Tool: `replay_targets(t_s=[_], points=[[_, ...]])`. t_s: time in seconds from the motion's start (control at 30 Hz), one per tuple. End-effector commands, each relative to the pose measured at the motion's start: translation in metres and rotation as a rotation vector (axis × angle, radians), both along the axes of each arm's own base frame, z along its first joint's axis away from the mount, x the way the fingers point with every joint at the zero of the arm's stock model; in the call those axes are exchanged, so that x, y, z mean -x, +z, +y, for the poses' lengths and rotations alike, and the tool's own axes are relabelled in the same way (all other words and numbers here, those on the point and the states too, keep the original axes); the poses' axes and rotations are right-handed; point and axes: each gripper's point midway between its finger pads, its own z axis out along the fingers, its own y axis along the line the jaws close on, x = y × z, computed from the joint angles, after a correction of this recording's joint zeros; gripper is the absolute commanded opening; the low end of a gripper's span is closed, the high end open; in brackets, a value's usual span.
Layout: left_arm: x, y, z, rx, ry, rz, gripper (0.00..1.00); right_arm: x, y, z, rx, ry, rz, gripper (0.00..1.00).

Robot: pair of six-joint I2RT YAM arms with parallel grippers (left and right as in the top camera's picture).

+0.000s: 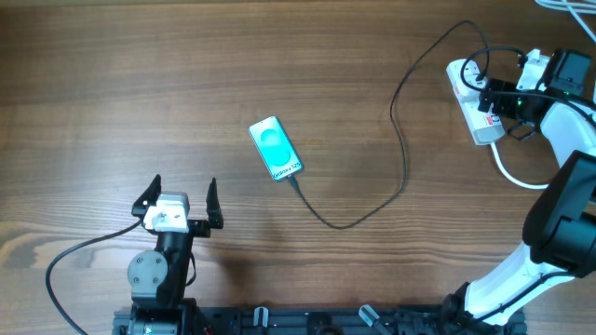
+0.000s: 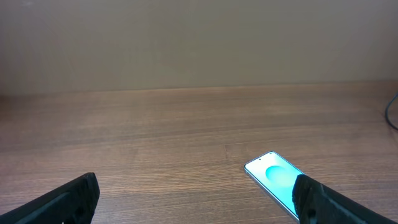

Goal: Plug charger to phone and switch on socket

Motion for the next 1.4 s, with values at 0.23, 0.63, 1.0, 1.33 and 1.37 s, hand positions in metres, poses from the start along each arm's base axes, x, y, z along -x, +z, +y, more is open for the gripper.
replay_targets(t_s=[0.23,0.63,1.0,1.33,1.37], points=[[0.000,-0.001,0.004,-0.023,0.018,0.002,1.00,-0.004,0.141,0.044,0.101,0.103,-0.282,1.00],[0.000,-0.001,0.004,-0.023,0.018,0.002,1.00,0.011,0.198,0.142,0.238,0.371,-0.374,1.00],[0.000,-0.001,0.004,-0.023,0.018,0.002,1.00,0.057,0.058,0.189,0.041,0.531,-0.221,1.00],[0.000,-0.002,0.004,-0.023,0.018,0.003,1.00,0.106,-0.018,0.202,-0.126,0.434,-0.203,1.00],[0.000,-0.002,0.004,-0.023,0.018,0.003,1.00,0.111,-0.024,0.202,-0.130,0.434,-0.209,1.00]])
